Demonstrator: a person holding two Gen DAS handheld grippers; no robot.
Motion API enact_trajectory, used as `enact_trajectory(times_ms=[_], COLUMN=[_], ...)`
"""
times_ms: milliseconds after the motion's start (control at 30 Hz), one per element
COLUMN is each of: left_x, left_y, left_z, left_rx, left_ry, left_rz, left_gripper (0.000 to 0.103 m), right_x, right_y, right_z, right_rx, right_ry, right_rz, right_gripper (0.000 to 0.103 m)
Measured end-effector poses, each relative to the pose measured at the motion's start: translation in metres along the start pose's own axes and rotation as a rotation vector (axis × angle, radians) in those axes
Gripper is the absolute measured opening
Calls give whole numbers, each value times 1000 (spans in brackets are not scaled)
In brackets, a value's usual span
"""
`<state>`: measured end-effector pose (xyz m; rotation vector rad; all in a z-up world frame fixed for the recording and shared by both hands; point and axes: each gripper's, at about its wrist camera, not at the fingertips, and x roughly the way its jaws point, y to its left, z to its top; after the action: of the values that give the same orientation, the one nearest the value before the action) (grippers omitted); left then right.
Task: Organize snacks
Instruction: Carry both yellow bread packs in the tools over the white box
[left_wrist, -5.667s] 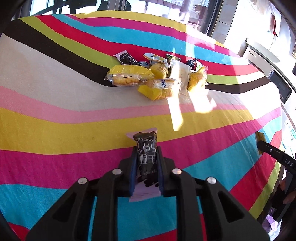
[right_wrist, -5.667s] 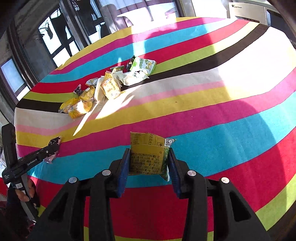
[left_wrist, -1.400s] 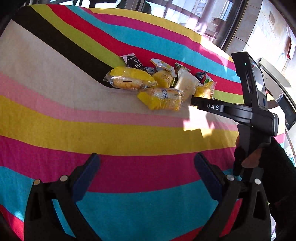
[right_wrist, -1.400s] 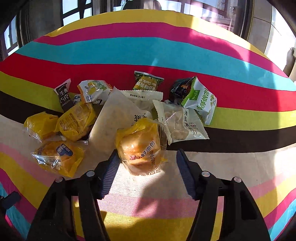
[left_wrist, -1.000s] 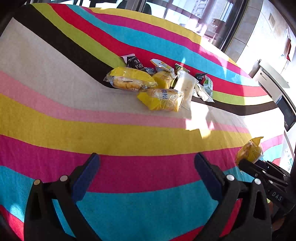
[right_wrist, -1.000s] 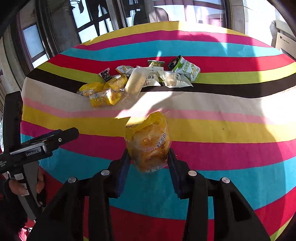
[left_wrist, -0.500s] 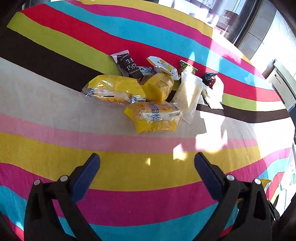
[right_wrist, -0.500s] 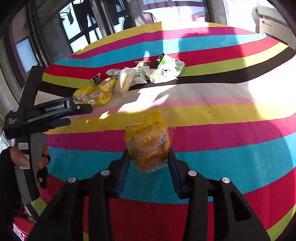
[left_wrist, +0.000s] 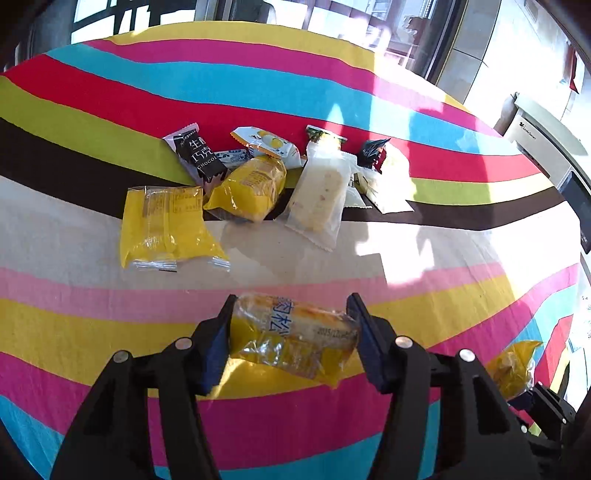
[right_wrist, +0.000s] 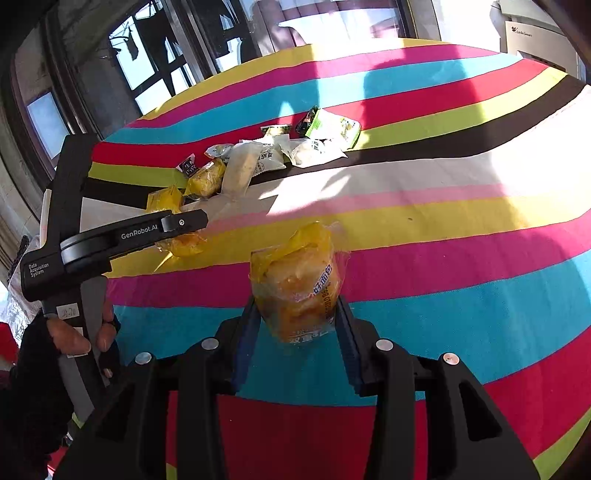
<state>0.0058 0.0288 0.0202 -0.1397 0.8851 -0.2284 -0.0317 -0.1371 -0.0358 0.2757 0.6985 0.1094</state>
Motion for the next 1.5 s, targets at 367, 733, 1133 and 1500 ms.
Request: enact_trajectory(times_ms=[367, 733, 1133, 1500], left_x=[-58, -53, -82, -99], left_y=[32, 31, -1, -32], left_z=[-62, -59, -74, -90], left_rx=[-84, -100, -9, 87], left_ry=[-70, -67, -100, -88], left_rz=[-109, -101, -108, -141], left_gripper=[59, 59, 59, 60], right_x=[2, 3, -3, -59], right_y=[1, 0, 5, 5], right_z=[0, 0, 0, -22], right_rx=[0, 2, -25, -94], right_ry=[4, 4, -2, -9], right_rz=[-16, -46, -18, -20], right_gripper=[41, 41, 41, 41])
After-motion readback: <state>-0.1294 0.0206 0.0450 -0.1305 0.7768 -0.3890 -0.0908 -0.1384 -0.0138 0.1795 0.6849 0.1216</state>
